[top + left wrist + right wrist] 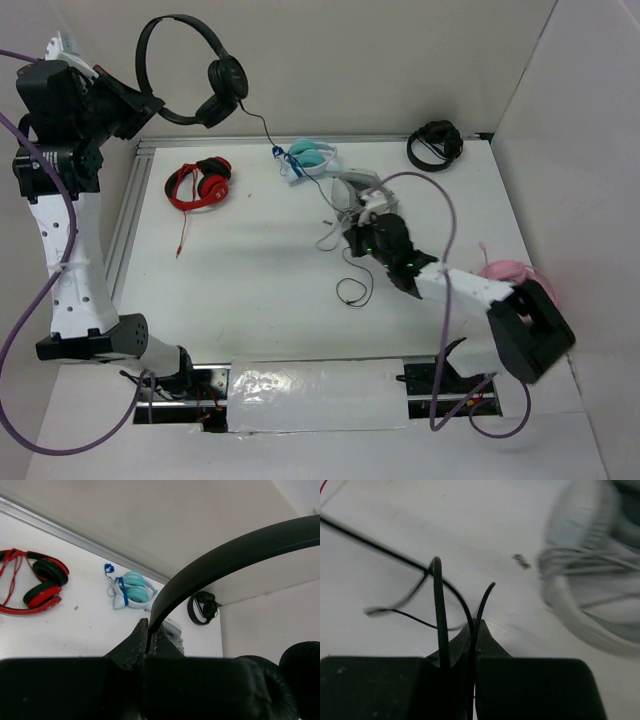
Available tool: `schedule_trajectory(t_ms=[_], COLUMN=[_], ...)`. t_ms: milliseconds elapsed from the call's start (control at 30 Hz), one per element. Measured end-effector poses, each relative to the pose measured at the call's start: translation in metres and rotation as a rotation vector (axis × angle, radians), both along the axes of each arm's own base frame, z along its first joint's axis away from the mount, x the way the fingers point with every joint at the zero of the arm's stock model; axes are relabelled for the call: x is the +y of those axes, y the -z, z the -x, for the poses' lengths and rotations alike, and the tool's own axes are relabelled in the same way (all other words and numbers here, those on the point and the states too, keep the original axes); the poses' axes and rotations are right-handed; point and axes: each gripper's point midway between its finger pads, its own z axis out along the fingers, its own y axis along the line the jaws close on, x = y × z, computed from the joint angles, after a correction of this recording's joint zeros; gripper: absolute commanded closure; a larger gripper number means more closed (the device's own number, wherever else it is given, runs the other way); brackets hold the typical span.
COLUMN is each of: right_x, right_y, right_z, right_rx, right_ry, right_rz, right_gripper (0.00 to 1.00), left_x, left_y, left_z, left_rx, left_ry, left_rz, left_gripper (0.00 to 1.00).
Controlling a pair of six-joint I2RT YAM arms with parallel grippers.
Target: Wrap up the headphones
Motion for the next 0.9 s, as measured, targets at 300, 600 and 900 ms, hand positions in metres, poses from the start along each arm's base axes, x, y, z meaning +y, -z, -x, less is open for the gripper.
schedule_trajectory(t_ms=[300,600,900], right_x=[-0.196,-0.277,-0.213], right_y=[-0.100,-0.076,-0.054], right_z=[-0.003,0.010,0.022], right_rx=[-0.162,-0.047,0.086], right_ry=[0.565,0.861,0.514], right_rz=[-0.286,-0.317,-0.272], right_gripper=[1.00,0.50,0.27], left_x=[0.073,0.125,0.121], left_y=[0.058,0.065,0.058], left_z=[-0.030,-0.011,-0.012], left_rx=[0.184,0.227,0.167], left_ry=[-0.151,-0.282,-0.221], left_rz=[0.056,0.140,0.162], left_gripper=[1.00,1.00,1.00])
